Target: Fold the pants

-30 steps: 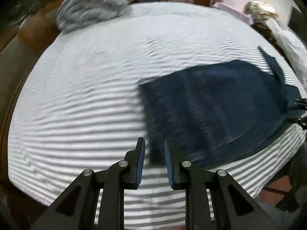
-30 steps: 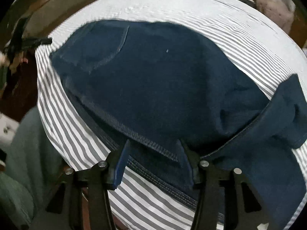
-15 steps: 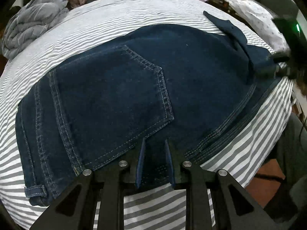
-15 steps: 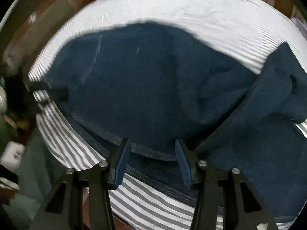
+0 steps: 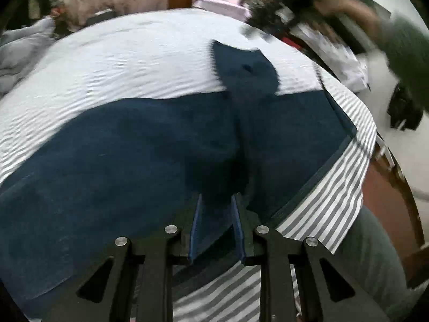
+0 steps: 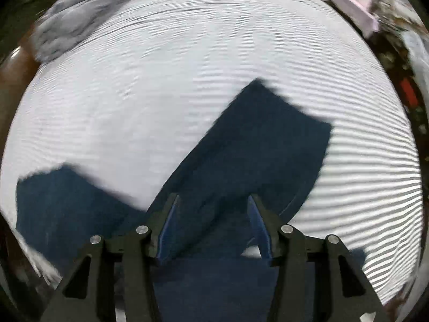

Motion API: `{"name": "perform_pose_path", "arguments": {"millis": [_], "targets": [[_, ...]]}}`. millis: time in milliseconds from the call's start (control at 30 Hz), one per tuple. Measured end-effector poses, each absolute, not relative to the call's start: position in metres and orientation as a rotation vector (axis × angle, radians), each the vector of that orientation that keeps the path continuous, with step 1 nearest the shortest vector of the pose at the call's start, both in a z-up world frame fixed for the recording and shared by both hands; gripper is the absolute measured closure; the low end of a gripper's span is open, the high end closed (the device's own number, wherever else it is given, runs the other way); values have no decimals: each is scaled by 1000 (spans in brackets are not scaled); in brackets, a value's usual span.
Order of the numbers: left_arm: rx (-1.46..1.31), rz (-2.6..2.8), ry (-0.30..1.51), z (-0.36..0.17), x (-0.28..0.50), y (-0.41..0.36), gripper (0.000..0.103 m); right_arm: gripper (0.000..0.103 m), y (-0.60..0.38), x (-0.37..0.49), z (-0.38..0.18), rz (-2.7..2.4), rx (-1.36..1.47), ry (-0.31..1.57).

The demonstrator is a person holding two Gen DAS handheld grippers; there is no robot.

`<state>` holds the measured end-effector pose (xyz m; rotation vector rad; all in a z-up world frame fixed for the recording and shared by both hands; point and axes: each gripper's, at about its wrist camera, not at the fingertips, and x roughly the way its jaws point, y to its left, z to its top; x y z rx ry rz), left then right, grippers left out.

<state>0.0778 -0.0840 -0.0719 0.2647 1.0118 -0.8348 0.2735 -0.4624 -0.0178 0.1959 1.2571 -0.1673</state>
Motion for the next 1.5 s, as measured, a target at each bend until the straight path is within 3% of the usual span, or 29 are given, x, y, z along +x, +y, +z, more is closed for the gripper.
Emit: {"name": "perform_pose_path", "arguments": {"millis": [200,467,633,767,833,900,1167,1267,1500], "targets": [[275,-857,1066,-104,77,-127,79,55,-504,365,-22,-259,305,1286],[254,-823,1013,-118,75,-135,79,57,-519,437,-86,-508,271,1421],[268,-822,967,-119,76,-142,79,71,-527,446,-116,-593,259,1457],[256,-823,955,-121,77,-143,79,75,-536,445,-125,-600,340,1438],[252,-818,957,-121,78,-143,79,85,-541,442,-124,-607,357,1424],[262,-811,957,-120,77,-144,79,96,-548,434,-119,-619,383,1411],[265,-778,951,-120,74,-146,83,98,-578,359,-65,-629,432,1276],[265,-753,954,-120,76,-144,94,98,-601,309,-31,-616,518,1176],[379,-795,874,-109,57,-144,97,98,-637,161,30,-678,608,959]]}}
